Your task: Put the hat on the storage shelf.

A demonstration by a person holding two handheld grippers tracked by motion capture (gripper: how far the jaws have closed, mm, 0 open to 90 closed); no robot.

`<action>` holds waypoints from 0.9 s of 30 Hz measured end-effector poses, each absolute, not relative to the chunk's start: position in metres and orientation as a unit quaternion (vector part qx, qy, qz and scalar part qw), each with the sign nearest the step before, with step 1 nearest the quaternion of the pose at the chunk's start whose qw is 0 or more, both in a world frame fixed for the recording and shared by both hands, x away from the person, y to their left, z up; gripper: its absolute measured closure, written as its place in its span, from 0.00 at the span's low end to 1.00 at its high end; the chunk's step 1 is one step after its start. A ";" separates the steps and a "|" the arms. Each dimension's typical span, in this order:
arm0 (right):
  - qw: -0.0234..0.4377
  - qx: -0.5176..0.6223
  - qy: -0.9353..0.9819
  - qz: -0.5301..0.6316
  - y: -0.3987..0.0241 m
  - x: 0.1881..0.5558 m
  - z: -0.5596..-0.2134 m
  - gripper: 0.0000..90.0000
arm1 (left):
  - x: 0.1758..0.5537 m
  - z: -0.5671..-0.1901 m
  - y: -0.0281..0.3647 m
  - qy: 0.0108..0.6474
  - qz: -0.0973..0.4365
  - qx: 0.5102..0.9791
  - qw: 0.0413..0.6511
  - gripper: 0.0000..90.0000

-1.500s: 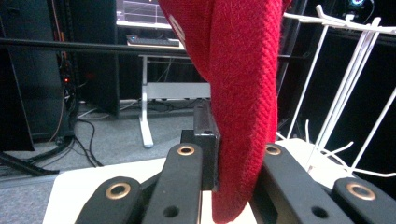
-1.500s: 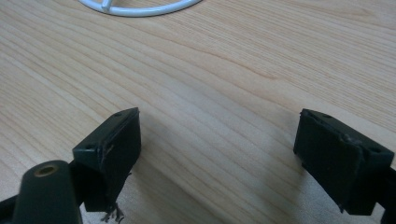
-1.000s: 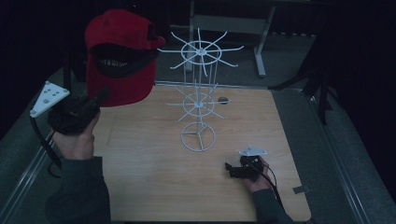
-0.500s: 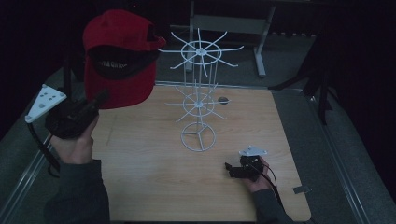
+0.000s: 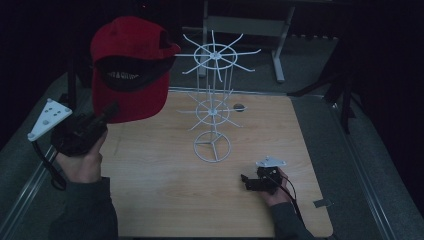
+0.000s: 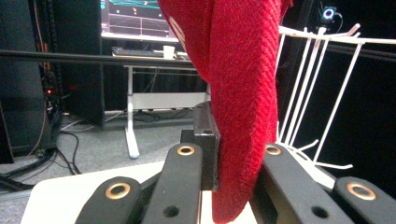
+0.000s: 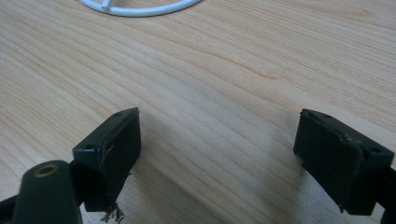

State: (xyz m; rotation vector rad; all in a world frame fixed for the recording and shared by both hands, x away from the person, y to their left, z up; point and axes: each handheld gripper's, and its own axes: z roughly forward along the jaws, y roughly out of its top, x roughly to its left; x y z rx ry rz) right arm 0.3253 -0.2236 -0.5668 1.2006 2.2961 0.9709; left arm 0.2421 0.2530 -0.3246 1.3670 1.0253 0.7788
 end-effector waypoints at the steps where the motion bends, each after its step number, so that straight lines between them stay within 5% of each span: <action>1: 0.186 0.426 0.815 0.345 -0.224 0.325 -0.567 0.16 | 0.240 -0.329 0.252 0.441 0.336 0.588 0.589 0.95; 27: 0.187 0.426 0.815 0.346 -0.224 0.325 -0.567 0.16 | 0.234 -0.393 0.243 0.451 0.331 0.614 0.557 0.95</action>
